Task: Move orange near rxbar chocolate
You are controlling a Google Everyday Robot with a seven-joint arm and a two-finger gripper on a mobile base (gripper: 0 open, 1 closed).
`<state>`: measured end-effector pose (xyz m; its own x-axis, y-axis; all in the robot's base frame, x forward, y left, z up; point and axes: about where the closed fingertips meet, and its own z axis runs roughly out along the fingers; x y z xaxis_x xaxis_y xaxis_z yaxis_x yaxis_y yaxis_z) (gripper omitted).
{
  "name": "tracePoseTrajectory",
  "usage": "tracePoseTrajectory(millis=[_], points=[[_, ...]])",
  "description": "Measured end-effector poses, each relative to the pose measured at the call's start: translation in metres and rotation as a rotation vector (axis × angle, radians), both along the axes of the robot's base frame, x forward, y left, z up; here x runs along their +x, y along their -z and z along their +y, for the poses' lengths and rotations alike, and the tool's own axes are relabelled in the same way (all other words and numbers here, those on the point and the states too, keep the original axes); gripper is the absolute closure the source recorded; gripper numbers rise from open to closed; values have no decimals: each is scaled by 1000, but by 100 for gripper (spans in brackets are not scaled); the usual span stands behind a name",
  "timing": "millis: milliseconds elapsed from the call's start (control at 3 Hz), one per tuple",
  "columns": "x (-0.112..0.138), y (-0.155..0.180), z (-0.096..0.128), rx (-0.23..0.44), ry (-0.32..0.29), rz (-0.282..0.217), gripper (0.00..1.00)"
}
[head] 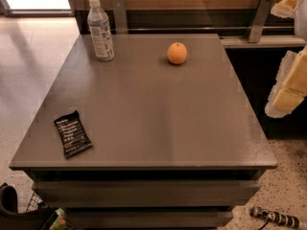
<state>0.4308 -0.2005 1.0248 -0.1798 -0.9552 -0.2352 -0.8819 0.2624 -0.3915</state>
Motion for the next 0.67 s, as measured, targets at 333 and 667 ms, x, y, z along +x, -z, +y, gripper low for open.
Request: tracePoseTrajectory(millis=[333,667], points=[[0,0,0,0,0,0,0],[20,-1,-2,30,16,-35,0]])
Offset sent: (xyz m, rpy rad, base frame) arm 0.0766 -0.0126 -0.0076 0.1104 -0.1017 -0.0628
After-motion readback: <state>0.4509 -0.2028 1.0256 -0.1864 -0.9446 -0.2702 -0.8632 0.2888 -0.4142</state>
